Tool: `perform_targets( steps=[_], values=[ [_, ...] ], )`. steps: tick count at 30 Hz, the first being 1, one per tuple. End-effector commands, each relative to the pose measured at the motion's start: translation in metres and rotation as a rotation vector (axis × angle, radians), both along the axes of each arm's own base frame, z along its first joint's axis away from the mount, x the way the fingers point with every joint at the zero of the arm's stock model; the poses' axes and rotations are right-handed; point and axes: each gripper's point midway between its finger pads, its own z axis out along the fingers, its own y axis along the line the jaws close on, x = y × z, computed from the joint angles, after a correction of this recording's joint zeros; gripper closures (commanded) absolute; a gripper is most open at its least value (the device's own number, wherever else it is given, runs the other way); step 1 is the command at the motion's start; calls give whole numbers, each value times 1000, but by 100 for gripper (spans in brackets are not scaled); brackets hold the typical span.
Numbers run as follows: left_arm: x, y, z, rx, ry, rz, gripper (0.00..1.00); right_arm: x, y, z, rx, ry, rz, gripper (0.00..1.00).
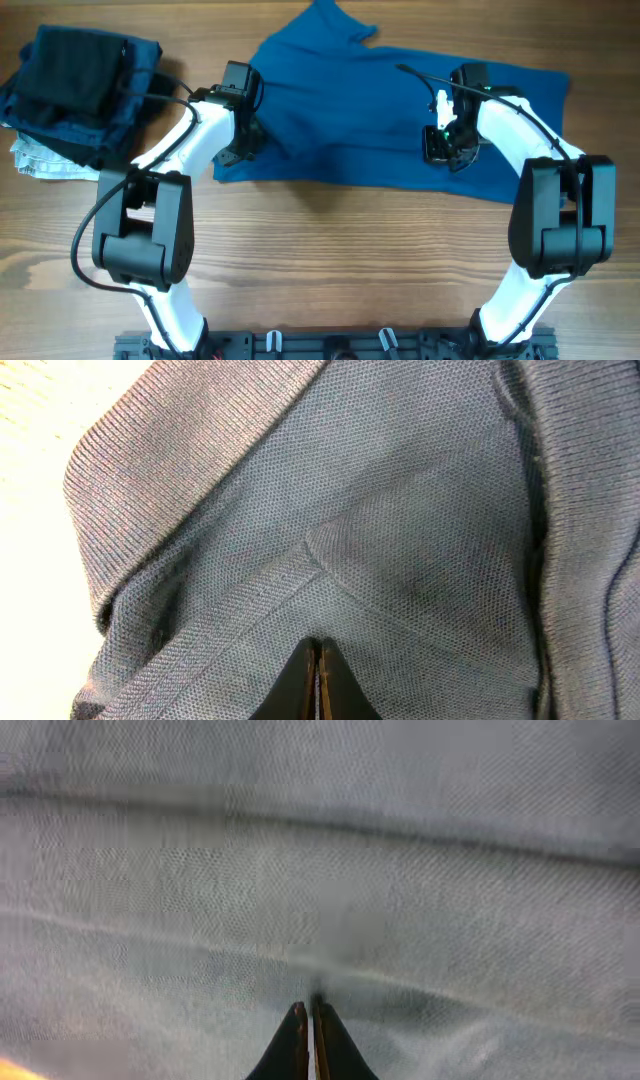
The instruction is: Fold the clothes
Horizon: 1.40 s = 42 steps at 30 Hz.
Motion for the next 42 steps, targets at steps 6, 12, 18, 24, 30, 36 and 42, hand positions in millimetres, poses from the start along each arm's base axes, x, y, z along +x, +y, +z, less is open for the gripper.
perform_targets(
  steps=[6, 12, 18, 24, 30, 36, 42],
  values=[
    [-2, 4, -6, 19, 13, 17, 96, 11, -14, -4, -79, -22, -75, 96],
    [-1, 4, -6, 18, 6, 17, 96, 23, -25, -3, -128, -68, -179, 96],
    [-2, 4, -6, 18, 10, 17, 96, 51, -48, 24, -124, -167, -454, 96],
    [-4, 4, -6, 20, 20, 17, 96, -3, -132, 56, -137, -42, -815, 96],
    [-4, 4, -6, 20, 18, 17, 96, -46, -187, 33, -171, 47, -1009, 96],
    [-3, 4, -6, 20, 16, 17, 96, -51, -196, 6, -200, -2, -1055, 96],
    [-1, 4, -6, 17, 6, 17, 96, -34, -204, 4, -192, -95, -1081, 96]
  ],
)
